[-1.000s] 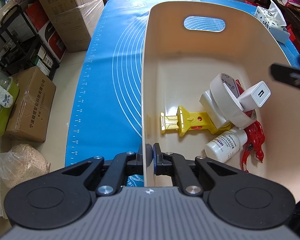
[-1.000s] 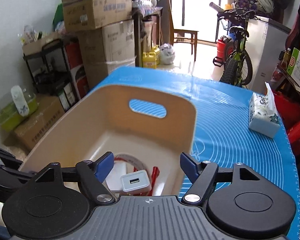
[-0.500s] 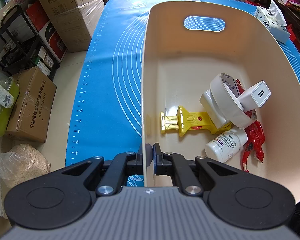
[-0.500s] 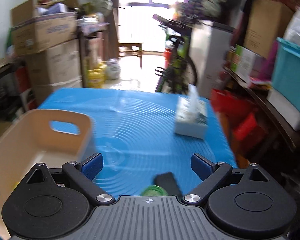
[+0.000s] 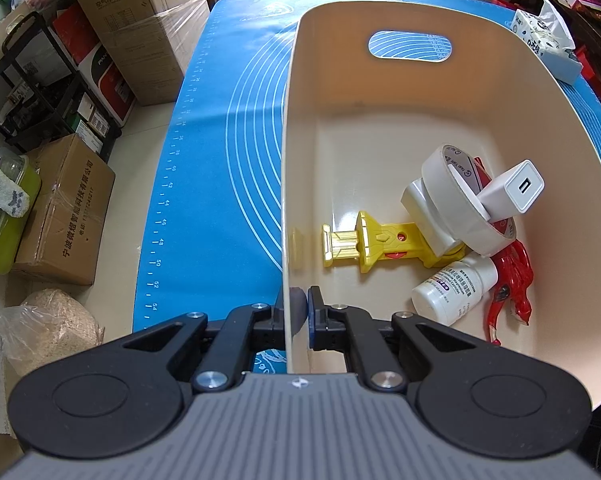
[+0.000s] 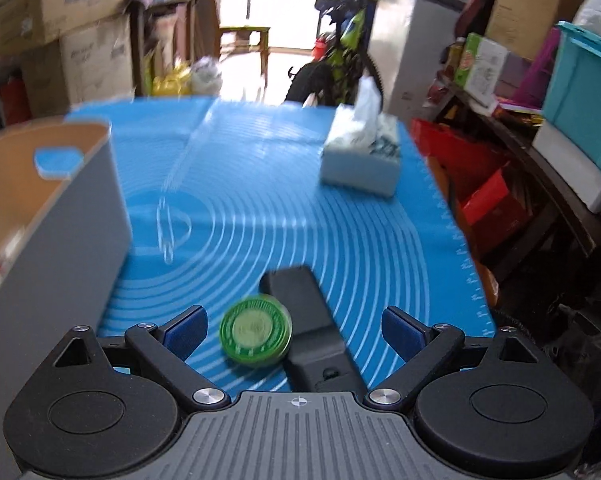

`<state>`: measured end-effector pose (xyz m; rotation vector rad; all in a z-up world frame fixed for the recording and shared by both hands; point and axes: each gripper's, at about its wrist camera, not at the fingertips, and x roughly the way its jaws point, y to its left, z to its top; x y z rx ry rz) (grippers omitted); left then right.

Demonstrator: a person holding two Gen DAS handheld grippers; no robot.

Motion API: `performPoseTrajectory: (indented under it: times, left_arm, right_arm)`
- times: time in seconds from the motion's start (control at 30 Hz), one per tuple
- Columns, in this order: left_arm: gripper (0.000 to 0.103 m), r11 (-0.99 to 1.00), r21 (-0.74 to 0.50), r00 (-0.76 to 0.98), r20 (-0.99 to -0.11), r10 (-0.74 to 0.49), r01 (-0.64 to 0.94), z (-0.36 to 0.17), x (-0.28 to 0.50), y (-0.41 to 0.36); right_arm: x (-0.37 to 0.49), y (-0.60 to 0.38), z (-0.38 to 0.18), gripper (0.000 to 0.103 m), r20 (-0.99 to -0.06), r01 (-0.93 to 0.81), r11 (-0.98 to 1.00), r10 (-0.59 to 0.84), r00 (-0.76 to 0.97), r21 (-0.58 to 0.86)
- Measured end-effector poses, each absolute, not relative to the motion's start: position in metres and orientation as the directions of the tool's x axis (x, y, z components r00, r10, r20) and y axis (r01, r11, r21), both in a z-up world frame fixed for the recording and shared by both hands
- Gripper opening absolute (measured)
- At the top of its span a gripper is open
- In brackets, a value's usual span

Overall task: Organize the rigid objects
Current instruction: 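Grasp the green ointment tin with the right tool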

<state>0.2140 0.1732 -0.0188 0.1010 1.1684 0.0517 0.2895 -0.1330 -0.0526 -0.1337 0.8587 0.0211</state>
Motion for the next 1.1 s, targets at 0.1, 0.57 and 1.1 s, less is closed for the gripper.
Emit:
performPoseTrajectory:
  times: [0.1,0.57,1.1]
  left_arm:
    - [0.01,0.994,0.107,0.391,-0.916,0.094,0.012,-0.019,0.214,0.173]
    - [0.01,0.994,0.112,0.39,-0.915,0.098,0.013,-0.018,0.214,0.173]
    - [0.01,0.994,0.112,0.39,-0.915,0.099,0.012,-0.019,0.215,0.171]
  right_arm:
    - [0.293,-0.125,-0.064,0.093,-0.761,-0.108,0.98,-0.057,0.646,-0.165]
    - [0.303,-0.106,-0.089,0.083,-0.739,-0.14,0.959,-0.092,0.667,-0.245]
    - [0.29,-0.106,-0.071,0.055,-0.716,-0.136,0.964,-0.071,0.695,-0.227]
